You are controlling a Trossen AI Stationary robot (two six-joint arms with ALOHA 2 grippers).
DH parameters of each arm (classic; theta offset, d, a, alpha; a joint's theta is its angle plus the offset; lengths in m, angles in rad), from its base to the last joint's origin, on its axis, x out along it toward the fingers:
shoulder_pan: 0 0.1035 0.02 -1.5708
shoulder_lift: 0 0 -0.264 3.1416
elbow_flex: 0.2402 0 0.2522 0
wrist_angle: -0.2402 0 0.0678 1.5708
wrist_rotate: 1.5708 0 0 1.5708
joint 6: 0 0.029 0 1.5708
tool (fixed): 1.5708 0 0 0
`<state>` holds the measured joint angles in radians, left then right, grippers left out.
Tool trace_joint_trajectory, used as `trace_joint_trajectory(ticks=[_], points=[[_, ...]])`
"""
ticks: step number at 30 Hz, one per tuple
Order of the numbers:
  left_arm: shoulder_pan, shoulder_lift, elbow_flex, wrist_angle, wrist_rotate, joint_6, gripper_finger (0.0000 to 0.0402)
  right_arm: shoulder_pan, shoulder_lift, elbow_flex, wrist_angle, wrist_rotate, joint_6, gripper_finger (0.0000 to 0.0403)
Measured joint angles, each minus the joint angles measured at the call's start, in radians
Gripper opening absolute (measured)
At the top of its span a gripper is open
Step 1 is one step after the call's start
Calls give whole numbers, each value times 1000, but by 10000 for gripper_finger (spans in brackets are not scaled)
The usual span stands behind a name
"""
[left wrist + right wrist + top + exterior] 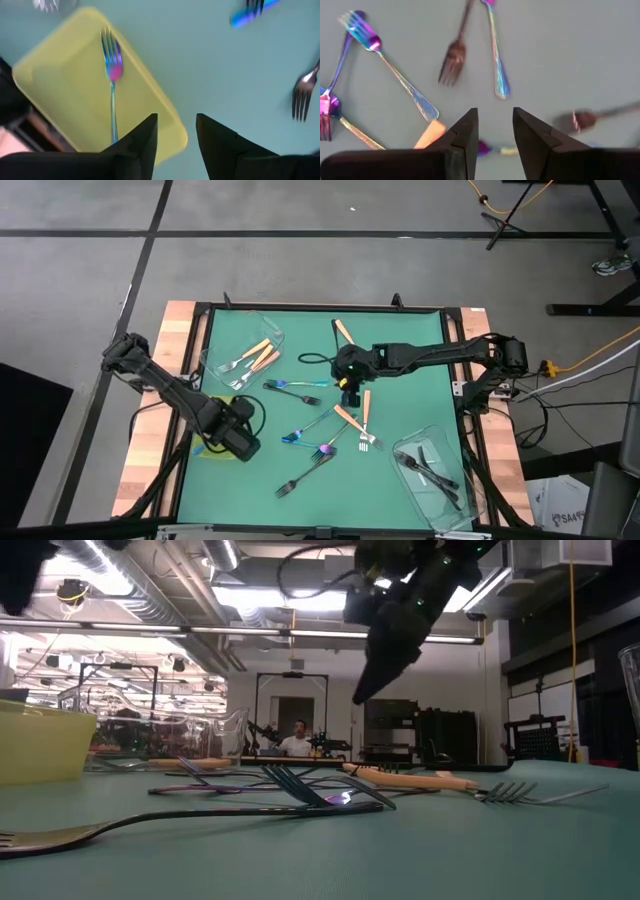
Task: Sort silverware by color (type)
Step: Put the blue fork in the yellow bin
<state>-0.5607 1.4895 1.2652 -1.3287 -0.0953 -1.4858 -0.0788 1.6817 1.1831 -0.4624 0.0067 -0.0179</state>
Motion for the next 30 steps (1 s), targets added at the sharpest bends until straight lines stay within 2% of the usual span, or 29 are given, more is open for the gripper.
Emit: trace_joint_trajectory(ticks=[5, 10, 13, 20, 30], points=[[48, 0, 0, 18, -95, 91, 128, 0, 0, 0, -97, 37, 202, 113], [97, 0, 0, 47, -173, 160, 128, 0, 0, -13, -120, 143, 373, 113], [123, 0, 0, 66, -196, 204, 128, 0, 0, -34, -114, 185, 411, 113], [166, 0, 0, 94, -268, 288, 128, 0, 0, -66, -104, 141, 419, 113], [181, 0, 0, 94, -312, 295, 128, 0, 6, -67, -59, 211, 649, 113]])
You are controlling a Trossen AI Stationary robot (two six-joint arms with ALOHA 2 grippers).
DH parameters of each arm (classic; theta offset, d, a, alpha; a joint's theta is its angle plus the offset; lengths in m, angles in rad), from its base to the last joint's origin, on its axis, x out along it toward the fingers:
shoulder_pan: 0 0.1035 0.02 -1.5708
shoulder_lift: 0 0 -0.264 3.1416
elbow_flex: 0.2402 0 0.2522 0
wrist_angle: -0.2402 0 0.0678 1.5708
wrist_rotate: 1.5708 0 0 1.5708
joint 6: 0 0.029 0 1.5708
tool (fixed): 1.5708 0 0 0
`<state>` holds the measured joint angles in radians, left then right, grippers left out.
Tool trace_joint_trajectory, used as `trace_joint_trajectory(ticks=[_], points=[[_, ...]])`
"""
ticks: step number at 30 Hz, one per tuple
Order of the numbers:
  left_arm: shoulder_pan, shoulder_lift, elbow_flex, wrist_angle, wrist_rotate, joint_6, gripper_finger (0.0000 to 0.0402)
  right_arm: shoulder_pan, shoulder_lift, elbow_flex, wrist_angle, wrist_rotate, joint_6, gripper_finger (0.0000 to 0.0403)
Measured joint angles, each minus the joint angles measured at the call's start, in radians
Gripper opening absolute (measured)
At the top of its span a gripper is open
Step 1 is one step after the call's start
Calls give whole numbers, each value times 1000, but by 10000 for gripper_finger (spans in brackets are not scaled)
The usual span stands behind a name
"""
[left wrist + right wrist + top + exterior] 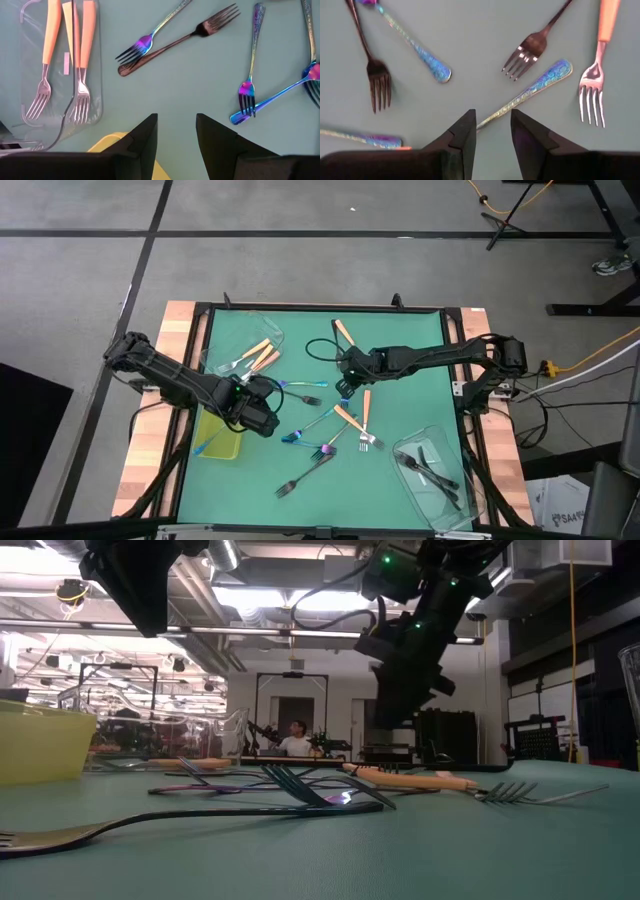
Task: Sort silverware by color (type)
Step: Put the blue fork in the yellow bin
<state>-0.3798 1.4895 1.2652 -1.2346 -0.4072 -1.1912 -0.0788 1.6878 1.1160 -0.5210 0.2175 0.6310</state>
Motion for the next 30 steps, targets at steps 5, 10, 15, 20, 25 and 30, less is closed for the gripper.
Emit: trace_joint_trajectory(ticks=[5, 10, 15, 20, 25, 30], points=[[0, 0, 0, 0, -1, 0, 128, 1, 0, 0, -2, 35, 87, 113], [0, 0, 0, 0, -1, 0, 128, 1, 0, 0, -4, 34, 125, 113], [0, 0, 0, -1, -2, -1, 128, 1, 0, 0, -4, 47, 140, 113], [0, 0, -1, -1, -25, -1, 128, 1, 0, 0, -4, 60, 158, 113], [0, 0, -1, -1, -27, -1, 128, 1, 0, -1, -3, 60, 175, 113], [0, 0, -1, -1, -28, -1, 128, 1, 1, -50, 6, 61, 214, 113]])
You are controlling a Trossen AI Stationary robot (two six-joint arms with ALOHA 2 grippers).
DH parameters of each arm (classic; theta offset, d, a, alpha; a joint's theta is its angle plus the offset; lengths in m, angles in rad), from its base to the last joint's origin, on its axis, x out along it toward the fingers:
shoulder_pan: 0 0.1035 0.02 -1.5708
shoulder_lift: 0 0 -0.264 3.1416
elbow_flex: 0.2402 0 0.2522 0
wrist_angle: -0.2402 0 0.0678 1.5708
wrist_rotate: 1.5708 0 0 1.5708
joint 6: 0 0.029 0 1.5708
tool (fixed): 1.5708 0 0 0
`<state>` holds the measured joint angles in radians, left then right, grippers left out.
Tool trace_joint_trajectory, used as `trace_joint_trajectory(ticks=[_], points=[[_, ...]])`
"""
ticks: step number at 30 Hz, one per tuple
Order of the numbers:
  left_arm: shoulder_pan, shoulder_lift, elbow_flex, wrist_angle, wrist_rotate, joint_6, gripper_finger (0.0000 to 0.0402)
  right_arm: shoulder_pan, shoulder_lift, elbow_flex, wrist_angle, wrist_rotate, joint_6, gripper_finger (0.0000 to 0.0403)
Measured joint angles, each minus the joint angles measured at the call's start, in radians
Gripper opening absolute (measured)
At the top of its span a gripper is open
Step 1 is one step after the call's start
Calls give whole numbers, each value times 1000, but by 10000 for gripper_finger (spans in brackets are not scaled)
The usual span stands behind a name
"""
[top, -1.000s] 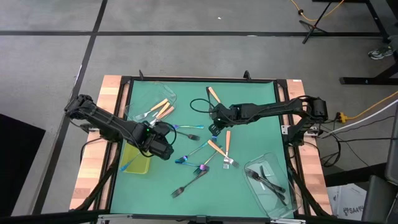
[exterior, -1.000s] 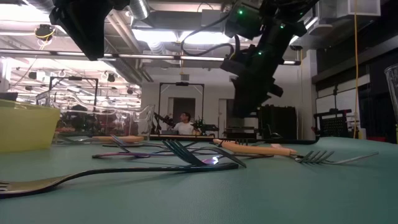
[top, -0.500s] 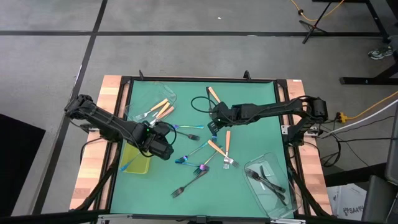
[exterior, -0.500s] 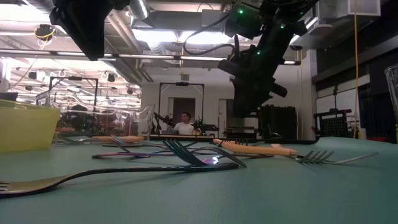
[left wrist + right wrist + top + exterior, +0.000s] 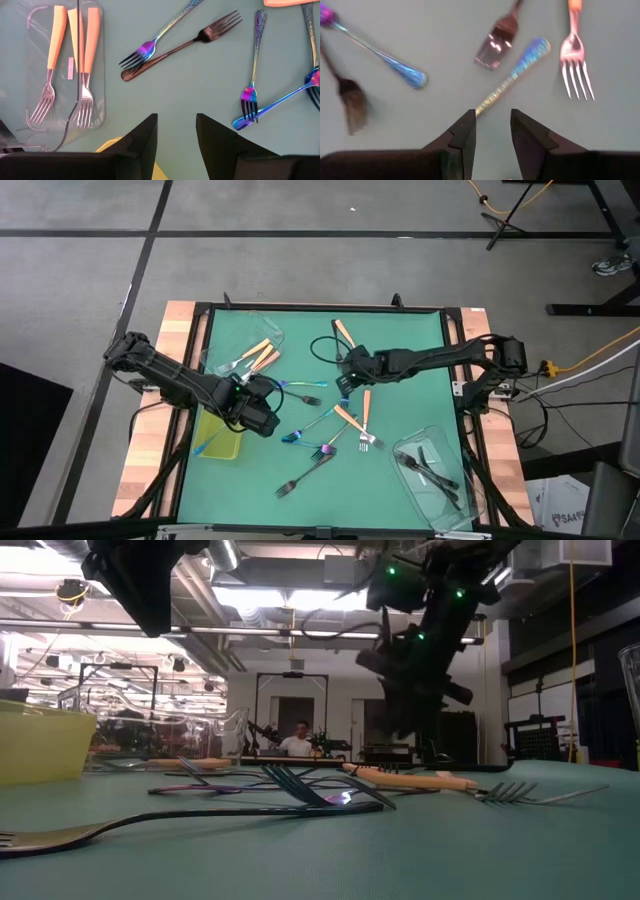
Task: Sort silverware by color (type)
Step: Put the blue fork in the yellow bin
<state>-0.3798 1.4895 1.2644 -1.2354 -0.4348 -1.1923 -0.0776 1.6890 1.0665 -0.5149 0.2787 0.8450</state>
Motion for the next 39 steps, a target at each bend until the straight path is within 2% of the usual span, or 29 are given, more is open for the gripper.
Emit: trace_joint_trajectory(ticks=[4, 12, 19, 29, 39], points=[[0, 0, 0, 0, -1, 0, 128, 0, 0, -52, 26, 10, 26, 113], [0, 0, 0, 0, -3, -1, 128, 0, 0, -144, 276, -9, 27, 113], [0, 0, 0, 2, -3, -1, 128, 0, 22, -147, 287, -1, 26, 113], [0, 1, 0, 17, -3, 0, 128, 1, 139, -143, 348, -10, 26, 113], [0, 1, 0, 18, -6, 0, 128, 0, 142, -143, 339, -18, 14, 105]])
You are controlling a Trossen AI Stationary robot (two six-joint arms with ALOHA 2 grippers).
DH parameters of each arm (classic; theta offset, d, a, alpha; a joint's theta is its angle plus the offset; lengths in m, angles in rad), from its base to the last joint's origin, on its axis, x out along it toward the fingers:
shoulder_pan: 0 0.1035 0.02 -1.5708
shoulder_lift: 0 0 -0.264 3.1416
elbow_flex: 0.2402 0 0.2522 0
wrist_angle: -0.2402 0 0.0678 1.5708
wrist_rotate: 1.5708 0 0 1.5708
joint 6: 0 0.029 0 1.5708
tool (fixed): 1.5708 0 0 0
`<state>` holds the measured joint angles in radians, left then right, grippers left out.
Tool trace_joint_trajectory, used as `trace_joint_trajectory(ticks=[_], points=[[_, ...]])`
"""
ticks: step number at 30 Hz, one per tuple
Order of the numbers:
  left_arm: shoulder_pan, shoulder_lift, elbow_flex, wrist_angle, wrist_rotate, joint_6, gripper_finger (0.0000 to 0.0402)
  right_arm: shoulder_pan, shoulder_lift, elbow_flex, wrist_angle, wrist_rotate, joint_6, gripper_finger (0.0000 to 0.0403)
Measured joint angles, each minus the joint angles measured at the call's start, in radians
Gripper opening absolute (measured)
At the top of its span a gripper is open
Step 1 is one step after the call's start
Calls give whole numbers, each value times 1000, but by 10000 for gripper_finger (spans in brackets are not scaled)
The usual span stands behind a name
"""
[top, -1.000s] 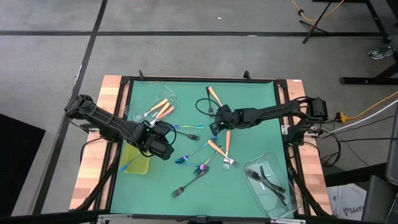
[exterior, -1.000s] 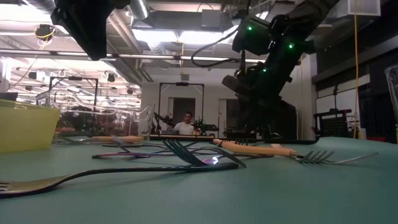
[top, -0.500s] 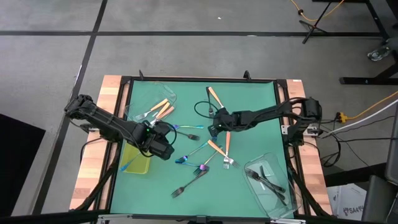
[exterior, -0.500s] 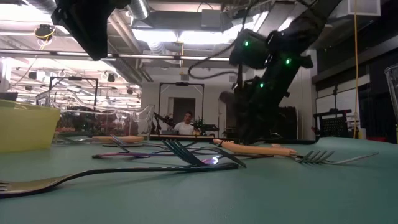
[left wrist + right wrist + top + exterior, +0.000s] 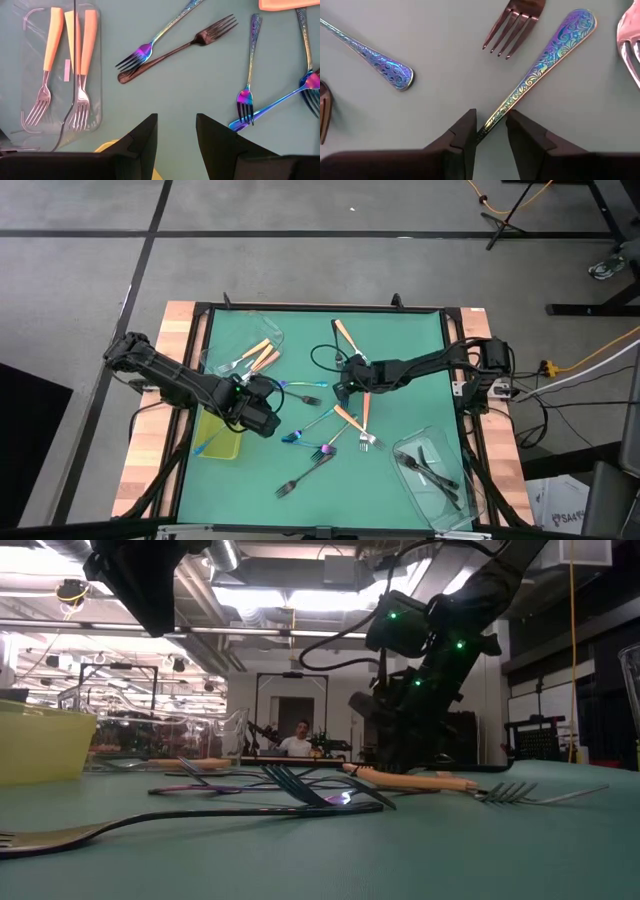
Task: Sort silverware by color (type)
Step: Put the blue fork in the yellow bin
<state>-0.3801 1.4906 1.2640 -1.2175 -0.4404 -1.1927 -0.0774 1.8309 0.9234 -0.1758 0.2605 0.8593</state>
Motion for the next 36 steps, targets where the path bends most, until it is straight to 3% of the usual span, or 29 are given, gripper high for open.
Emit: trace_joint_trajectory(ticks=[12, 25, 36], points=[[0, 0, 0, 0, -3, 0, 128, -2, 2, -2, -4, -8, -49, 37], [0, 0, 0, 0, -4, 0, 128, -2, 3, -2, 0, -9, -109, 4], [0, 0, 0, 0, -4, 0, 128, -1, 3, -2, -3, -1, -177, 1]])
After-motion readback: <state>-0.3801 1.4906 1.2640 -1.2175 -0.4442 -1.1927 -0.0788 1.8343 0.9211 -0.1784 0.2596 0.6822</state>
